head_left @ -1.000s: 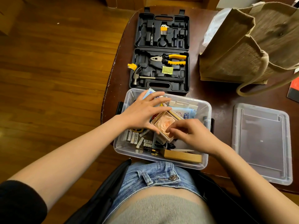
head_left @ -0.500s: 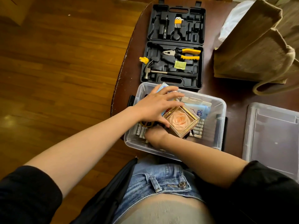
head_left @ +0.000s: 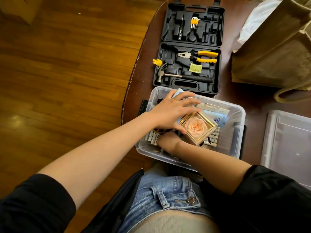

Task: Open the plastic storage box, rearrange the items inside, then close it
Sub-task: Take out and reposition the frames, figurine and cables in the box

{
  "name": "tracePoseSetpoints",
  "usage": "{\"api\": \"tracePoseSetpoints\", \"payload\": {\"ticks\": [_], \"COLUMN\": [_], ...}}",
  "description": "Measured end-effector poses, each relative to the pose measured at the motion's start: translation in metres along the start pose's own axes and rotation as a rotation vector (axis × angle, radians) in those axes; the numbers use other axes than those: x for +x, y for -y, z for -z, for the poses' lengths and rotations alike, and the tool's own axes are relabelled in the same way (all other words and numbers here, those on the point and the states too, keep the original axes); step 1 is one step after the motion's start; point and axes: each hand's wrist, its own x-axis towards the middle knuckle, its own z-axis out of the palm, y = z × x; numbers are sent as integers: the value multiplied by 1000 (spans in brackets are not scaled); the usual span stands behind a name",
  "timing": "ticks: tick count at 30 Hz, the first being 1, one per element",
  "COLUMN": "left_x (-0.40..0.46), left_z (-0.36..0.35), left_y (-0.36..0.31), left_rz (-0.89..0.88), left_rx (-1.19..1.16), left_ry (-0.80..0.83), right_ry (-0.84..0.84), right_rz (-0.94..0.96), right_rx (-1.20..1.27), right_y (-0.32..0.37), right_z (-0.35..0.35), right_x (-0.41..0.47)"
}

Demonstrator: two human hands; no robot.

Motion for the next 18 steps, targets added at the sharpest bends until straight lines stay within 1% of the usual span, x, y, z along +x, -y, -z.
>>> {"api": "tracePoseSetpoints", "payload": {"ticks": [1, 3, 6, 8, 9, 10, 12, 16, 18], "left_x": [0, -1, -1, -1, -1, -1, -1, -1, -2], "left_z": [0, 0, 1, 1, 1, 2, 2, 1, 1], "left_y": [0, 1, 0, -1, -1, -1, -2, -3, -3], "left_rz": [1, -1, -3, -2, 1, 2, 6, 17, 22], "left_rx": [3, 10, 21, 23, 27, 29, 18, 11, 0], "left_ry": [-1, 0, 5, 8, 7, 6, 5, -1, -7], "right_ry": [105, 177, 154, 156, 160, 165, 142, -37, -7], "right_rz": [152, 233, 220, 211, 212, 241, 379, 514, 536], "right_rx": [-5, -77, -76, -212, -228, -203, -159, -132, -116], "right_y": [-9, -18, -16, -17, -21, -24, -29, -29, -23], "right_z": [-7, -15, -17, -19, -21, -22, -20, -22, -24], "right_x": [-9, -13, -8, -4, -1, -1, -2, 0, 2]}}
